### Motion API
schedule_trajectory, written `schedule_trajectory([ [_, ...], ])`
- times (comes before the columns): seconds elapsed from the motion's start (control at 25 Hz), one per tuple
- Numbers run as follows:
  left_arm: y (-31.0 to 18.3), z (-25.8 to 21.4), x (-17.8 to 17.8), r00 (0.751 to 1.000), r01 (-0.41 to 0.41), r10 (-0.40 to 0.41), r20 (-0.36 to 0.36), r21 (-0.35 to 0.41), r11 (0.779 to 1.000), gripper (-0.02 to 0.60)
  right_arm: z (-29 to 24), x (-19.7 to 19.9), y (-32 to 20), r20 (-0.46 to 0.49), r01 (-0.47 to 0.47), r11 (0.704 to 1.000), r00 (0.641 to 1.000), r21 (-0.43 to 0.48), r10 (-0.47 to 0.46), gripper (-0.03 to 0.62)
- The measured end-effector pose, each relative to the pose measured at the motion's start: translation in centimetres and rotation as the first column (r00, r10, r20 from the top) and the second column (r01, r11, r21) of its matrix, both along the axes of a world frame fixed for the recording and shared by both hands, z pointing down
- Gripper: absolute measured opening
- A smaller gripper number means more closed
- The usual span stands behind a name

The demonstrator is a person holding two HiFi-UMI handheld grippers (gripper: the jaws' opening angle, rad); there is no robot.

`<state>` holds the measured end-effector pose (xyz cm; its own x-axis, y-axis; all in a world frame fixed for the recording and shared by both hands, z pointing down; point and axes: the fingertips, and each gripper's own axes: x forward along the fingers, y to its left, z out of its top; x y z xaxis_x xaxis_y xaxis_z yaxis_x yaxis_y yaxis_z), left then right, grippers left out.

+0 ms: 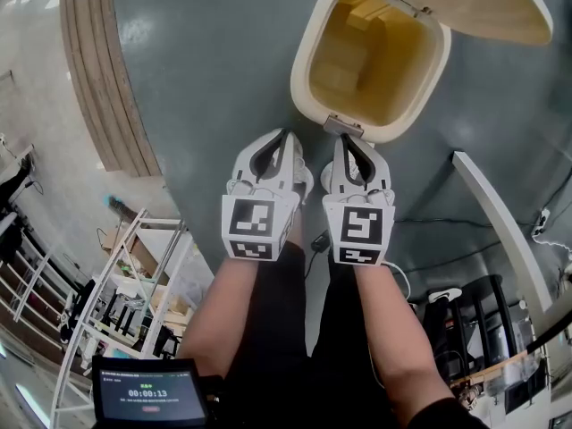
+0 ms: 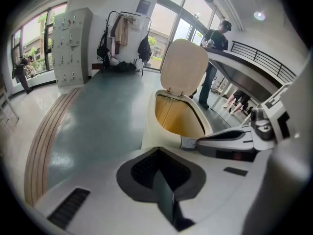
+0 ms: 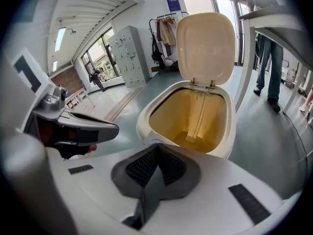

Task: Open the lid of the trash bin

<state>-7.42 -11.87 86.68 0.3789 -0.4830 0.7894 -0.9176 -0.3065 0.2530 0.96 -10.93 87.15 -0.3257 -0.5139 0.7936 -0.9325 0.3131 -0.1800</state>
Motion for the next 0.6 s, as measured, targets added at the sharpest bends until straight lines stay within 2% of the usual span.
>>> schedule_trajectory([
  [0.28,0.54,0.16,-0.09,1.000,-0.005,0.005,-0.003,0.004,1.000,-0.002,-0.06,0.11,-0.13,0.042,-0.024,1.000,0.999,0.010,0.023,0.002],
  [0.6,0.24,0.01,-0.25,1.000,0.005,-0.005,-0.005,0.012,1.000,-0.002,-0.27,0.59,0.22,0.040,-0.016,1.000,0.999,0.016,0.015,0.002],
])
